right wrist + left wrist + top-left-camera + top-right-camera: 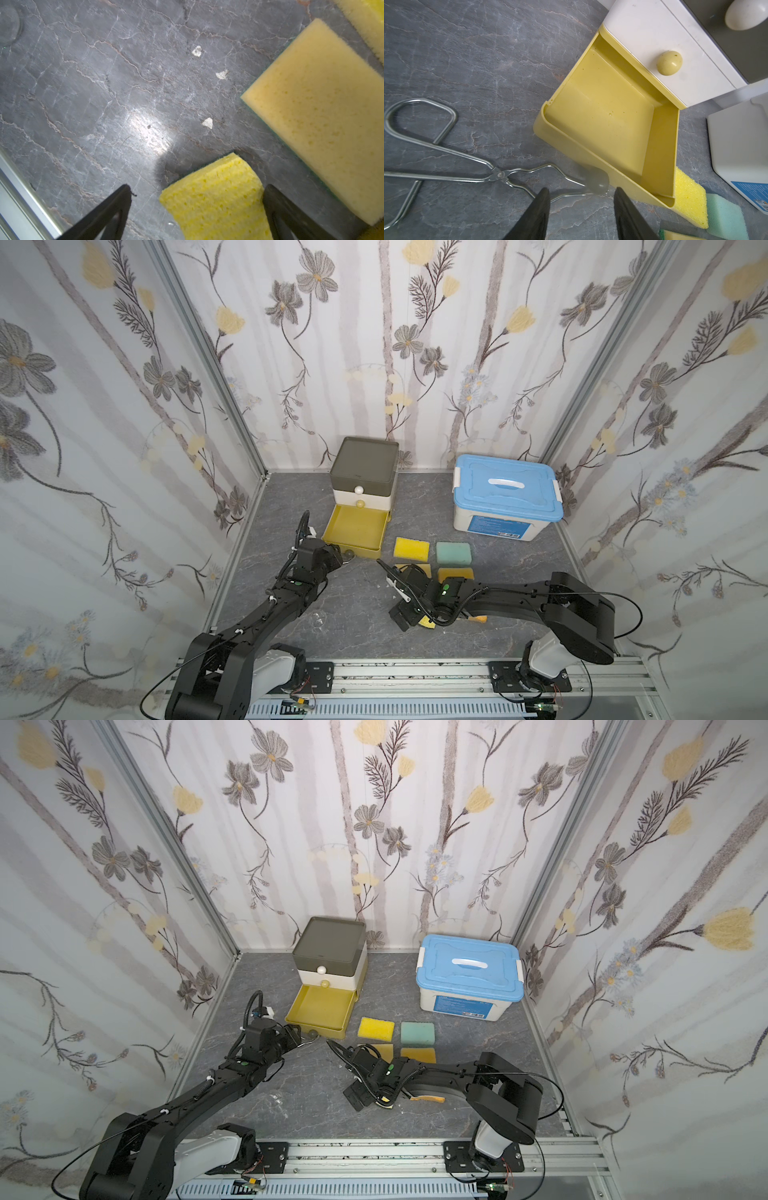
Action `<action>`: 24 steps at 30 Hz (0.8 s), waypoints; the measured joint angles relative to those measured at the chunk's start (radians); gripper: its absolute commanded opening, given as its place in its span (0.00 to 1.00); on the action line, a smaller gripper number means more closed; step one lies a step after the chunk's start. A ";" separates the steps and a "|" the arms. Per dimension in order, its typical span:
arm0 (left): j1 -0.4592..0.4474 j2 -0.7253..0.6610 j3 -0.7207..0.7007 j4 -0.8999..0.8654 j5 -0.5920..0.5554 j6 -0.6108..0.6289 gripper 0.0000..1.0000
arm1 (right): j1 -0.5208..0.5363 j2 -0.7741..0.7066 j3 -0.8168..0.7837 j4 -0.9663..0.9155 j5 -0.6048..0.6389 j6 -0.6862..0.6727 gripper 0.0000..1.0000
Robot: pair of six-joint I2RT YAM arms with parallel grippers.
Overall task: Take the sponge out of the drawer
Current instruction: Place the sponge at the center of the board.
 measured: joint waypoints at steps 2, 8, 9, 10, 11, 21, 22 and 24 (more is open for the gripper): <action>0.000 0.001 0.000 0.000 0.000 0.000 0.52 | 0.000 0.007 0.004 0.000 -0.004 -0.006 1.00; 0.000 0.008 0.000 0.000 0.000 0.000 0.52 | 0.011 0.010 0.016 0.003 -0.028 -0.010 1.00; 0.000 0.011 0.000 0.000 0.000 0.000 0.52 | 0.016 0.010 0.020 0.003 -0.030 -0.011 1.00; 0.000 0.015 0.000 0.000 0.000 0.000 0.52 | 0.019 0.010 0.024 0.003 -0.030 -0.014 1.00; 0.000 0.019 0.001 0.000 0.000 0.000 0.52 | 0.023 0.010 0.026 0.003 -0.030 -0.014 1.00; 0.000 0.054 0.030 -0.024 0.000 0.000 0.52 | 0.012 -0.062 0.030 -0.029 0.089 -0.013 1.00; -0.001 0.057 0.035 -0.032 0.000 0.000 0.52 | 0.010 -0.081 0.031 -0.029 0.111 -0.013 1.00; -0.001 0.065 0.049 -0.050 0.000 0.000 0.51 | 0.007 -0.114 0.031 -0.029 0.151 -0.013 1.00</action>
